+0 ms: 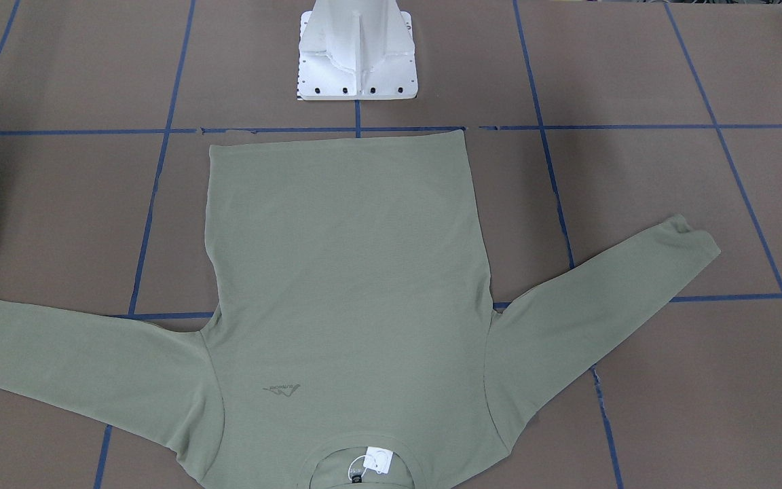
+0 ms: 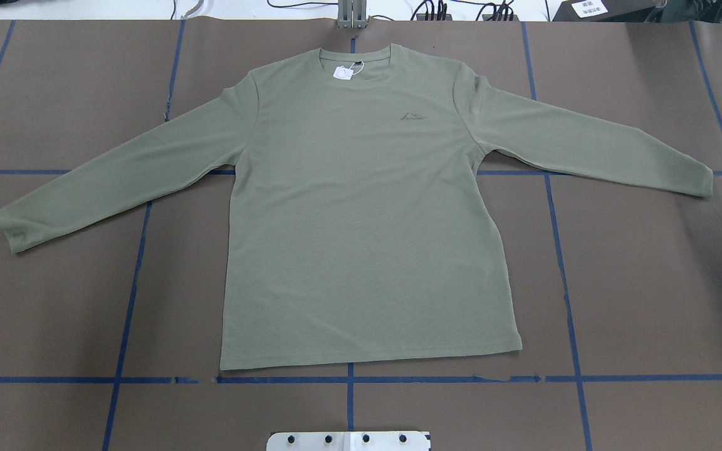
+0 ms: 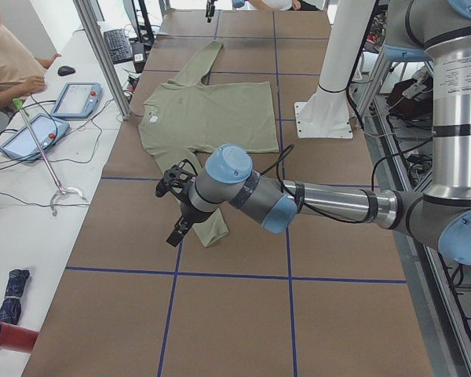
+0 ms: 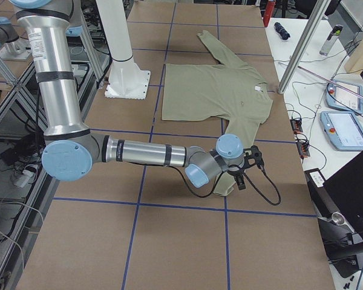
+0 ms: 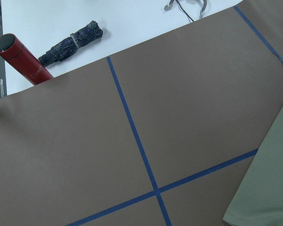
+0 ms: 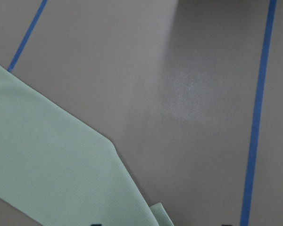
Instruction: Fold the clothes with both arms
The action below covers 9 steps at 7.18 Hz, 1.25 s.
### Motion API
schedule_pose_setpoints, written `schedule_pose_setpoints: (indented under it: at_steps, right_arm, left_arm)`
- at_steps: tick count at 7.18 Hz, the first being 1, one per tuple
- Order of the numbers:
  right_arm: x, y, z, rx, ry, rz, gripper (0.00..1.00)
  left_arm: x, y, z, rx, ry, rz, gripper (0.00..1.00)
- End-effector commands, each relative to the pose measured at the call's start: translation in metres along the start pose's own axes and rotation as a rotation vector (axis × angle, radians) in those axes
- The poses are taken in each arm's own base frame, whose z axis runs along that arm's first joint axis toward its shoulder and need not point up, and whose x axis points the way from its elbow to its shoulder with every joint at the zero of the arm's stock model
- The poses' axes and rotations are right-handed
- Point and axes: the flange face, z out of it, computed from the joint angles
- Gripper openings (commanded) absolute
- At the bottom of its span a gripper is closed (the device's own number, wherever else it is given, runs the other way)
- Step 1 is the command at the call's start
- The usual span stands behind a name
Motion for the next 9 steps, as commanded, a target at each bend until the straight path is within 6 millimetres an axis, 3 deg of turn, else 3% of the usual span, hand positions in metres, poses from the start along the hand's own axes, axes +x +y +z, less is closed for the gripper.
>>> schedule_pose_setpoints:
  at_steps: [1,3,5,7,9]
  right_arm:
    - [0.009,0.012,0.032,-0.027,-0.001,0.017,0.74]
    - [0.017,0.026,0.05,-0.067,0.009,0.033,0.68]
    - [0.003,0.027,0.071,-0.075,0.051,0.003,0.66]
    - [0.008,0.034,0.078,-0.094,0.058,0.013,0.6]
    - [0.013,0.026,0.086,-0.096,0.079,0.022,0.54]
  left_arm:
    - [-0.001,0.004,0.001,0.01,0.0,0.007,1.0]
    - [0.0,0.006,0.001,0.011,0.0,0.008,1.0]
    - [0.0,0.006,0.001,0.011,0.0,0.01,1.0]
    - [0.0,0.006,0.0,0.012,0.0,0.011,1.0]
    - [0.001,0.005,-0.001,0.015,0.001,0.014,1.0]
